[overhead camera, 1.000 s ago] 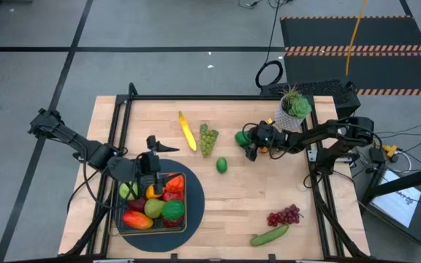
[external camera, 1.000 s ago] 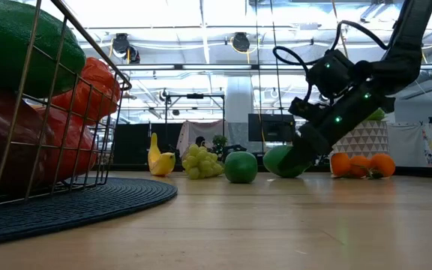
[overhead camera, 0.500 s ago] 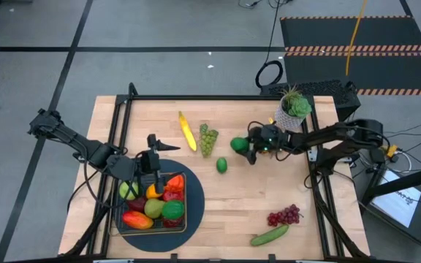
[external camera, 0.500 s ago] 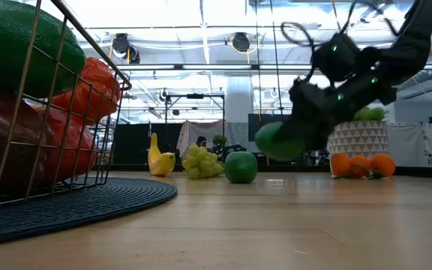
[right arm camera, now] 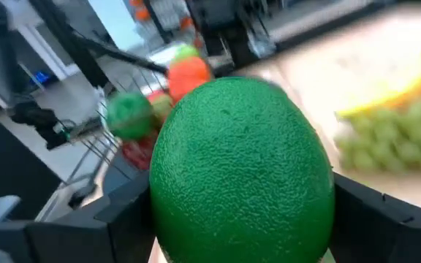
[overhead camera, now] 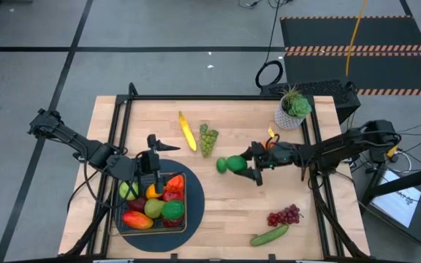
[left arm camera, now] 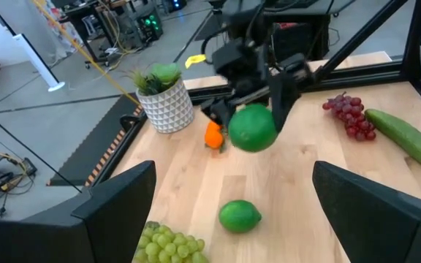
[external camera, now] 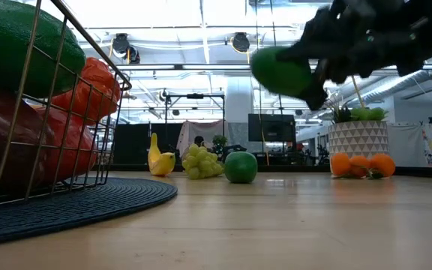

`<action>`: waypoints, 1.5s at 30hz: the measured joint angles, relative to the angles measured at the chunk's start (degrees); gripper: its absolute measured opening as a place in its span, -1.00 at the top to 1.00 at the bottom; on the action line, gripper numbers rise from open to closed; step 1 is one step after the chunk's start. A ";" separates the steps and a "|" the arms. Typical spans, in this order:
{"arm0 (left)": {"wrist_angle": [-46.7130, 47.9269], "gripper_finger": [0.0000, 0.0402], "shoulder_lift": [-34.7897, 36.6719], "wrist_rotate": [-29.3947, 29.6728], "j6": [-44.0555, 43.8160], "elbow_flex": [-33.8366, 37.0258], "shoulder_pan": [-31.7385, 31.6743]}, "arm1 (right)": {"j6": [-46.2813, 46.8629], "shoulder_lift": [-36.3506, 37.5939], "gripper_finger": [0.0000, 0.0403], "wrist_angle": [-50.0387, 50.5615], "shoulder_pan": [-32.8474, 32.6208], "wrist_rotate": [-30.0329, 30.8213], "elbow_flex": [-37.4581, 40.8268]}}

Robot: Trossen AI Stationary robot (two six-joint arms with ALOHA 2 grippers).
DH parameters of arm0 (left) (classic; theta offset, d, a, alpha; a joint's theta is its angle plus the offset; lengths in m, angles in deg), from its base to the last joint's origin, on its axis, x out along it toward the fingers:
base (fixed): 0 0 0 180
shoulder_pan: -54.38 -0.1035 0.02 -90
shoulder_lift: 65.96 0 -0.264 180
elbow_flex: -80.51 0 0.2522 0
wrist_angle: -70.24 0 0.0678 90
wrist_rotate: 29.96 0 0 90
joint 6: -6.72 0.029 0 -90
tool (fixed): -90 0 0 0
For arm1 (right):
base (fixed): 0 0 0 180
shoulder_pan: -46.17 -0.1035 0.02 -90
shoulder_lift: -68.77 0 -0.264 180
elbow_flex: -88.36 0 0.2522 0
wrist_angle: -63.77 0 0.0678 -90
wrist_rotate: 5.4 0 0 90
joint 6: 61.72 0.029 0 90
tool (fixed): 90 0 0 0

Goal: Build produce basket
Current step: Put the top lime into the gold wire basket

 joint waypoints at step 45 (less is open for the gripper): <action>-1.39 -0.84 -5.33 0.00 1.43 -0.02 -3.37 | -24.90 0.02 -0.51 -12.48 -4.82 5.07 -0.02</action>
